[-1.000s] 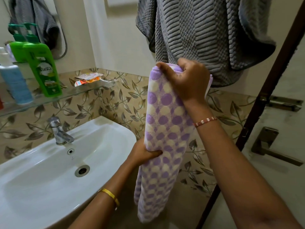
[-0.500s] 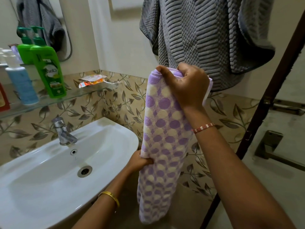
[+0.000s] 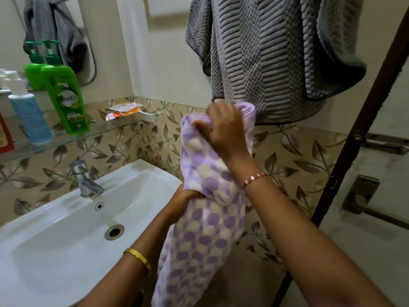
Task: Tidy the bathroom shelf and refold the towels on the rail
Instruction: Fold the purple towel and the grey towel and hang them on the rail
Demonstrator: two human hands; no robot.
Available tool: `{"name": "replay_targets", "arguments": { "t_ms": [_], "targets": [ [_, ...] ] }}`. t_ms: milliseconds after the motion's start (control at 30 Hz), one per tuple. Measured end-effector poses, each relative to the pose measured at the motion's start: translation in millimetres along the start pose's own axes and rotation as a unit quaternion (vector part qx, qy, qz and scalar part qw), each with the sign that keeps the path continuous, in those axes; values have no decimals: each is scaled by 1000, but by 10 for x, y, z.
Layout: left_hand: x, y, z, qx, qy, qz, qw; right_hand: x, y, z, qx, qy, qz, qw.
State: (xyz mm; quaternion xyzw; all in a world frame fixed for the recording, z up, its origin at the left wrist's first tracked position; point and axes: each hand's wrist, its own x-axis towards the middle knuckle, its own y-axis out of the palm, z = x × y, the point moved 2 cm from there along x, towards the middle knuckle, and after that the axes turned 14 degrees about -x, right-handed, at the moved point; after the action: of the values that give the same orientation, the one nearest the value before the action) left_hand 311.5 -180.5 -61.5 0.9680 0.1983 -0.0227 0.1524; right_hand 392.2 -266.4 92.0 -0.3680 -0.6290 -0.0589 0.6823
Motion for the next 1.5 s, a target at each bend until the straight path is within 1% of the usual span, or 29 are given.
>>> {"name": "replay_targets", "arguments": {
  "t_ms": [33, 67, 100, 133, 200, 267, 300, 333, 367, 433, 467, 533, 567, 600, 633, 667, 767, 833, 867, 933, 1000, 1033, 1100, 1133, 1200, 1267, 1367, 1433, 1500],
  "targets": [
    [-72, -11, -51, 0, 36, 22, 999, -96, 182, -20, 10, 0, 93, 996],
    [-96, -34, -46, -11, 44, 39, 998, -185, 307, -47, 41, 17, 164, 985],
    [-102, 3, -58, -24, 40, 48, 998, -233, 380, -120, 96, 47, 203, 973],
    [-107, 13, -44, -39, 21, 58, 997, -259, 393, -202, 154, 91, 221, 959],
    [-149, 27, -39, -87, -4, 58, 994, -309, 363, -359, 208, 158, 175, 949],
    [-155, -61, -29, -155, -12, 25, 988, -430, 287, -483, 210, 215, 119, 946],
    [-160, -66, -60, -181, -12, 5, 983, -514, 253, -531, 209, 248, 105, 940],
    [-134, -75, -91, -210, -5, -5, 978, -599, 219, -563, 208, 284, 109, 930],
    [-120, -71, -148, -233, 0, -21, 972, -682, 194, -592, 207, 321, 136, 914],
    [-41, -69, -219, -250, 26, -46, 967, -846, 213, -653, 198, 386, 251, 865],
    [-2, -71, -239, -253, 34, -52, 965, -928, 223, -668, 196, 408, 324, 831],
    [42, -60, -262, -271, 34, -41, 961, -1056, 183, -652, 230, 447, 446, 740],
    [38, -41, -274, -272, 29, -28, 961, -1103, 173, -655, 268, 459, 483, 696],
    [44, -31, -271, -265, 29, -13, 964, -1130, 162, -654, 316, 457, 504, 662],
    [37, -9, -268, -258, 28, -3, 966, -1141, 151, -656, 366, 446, 512, 637],
    [34, 4, -263, -245, 25, 4, 969, -1141, 128, -662, 407, 433, 509, 623],
    [-22, 27, -327, -214, 13, 6, 977, -1111, 78, -658, 485, 426, 461, 609],
    [-56, 1, -407, -196, 18, 12, 980, -1063, 72, -612, 523, 443, 392, 613],
    [-86, -13, -469, -166, 25, 26, 985, -1026, 63, -586, 540, 454, 352, 615],
    [-134, -50, -603, -52, 36, 54, 997, -950, 38, -533, 557, 474, 290, 617],
    [-148, -112, -707, 46, 61, 45, 996, -881, 21, -504, 558, 475, 248, 633],
    [-146, -138, -742, 50, 77, 29, 995, -857, 21, -492, 559, 471, 229, 643],
    [-142, -161, -754, -12, 85, 18, 996, -850, 21, -469, 567, 463, 203, 650],
    [-141, -156, -738, -56, 76, 25, 995, -868, 30, -460, 572, 462, 207, 645],
    [-132, -124, -691, -105, 50, 47, 992, -941, 44, -443, 564, 468, 250, 633],
    [-121, -103, -647, -112, 29, 53, 992, -1042, 54, -441, 544, 474, 305, 621],
    [-102, -110, -607, -127, 2, 51, 991, -1103, 18, -407, 544, 472, 369, 588],
    [-97, -150, -610, -131, -14, 54, 990, -1044, -38, -347, 544, 477, 377, 578],
    [-91, -216, -659, -132, -26, 57, 989, -945, -63, -293, 541, 485, 347, 593]
  ]
}}
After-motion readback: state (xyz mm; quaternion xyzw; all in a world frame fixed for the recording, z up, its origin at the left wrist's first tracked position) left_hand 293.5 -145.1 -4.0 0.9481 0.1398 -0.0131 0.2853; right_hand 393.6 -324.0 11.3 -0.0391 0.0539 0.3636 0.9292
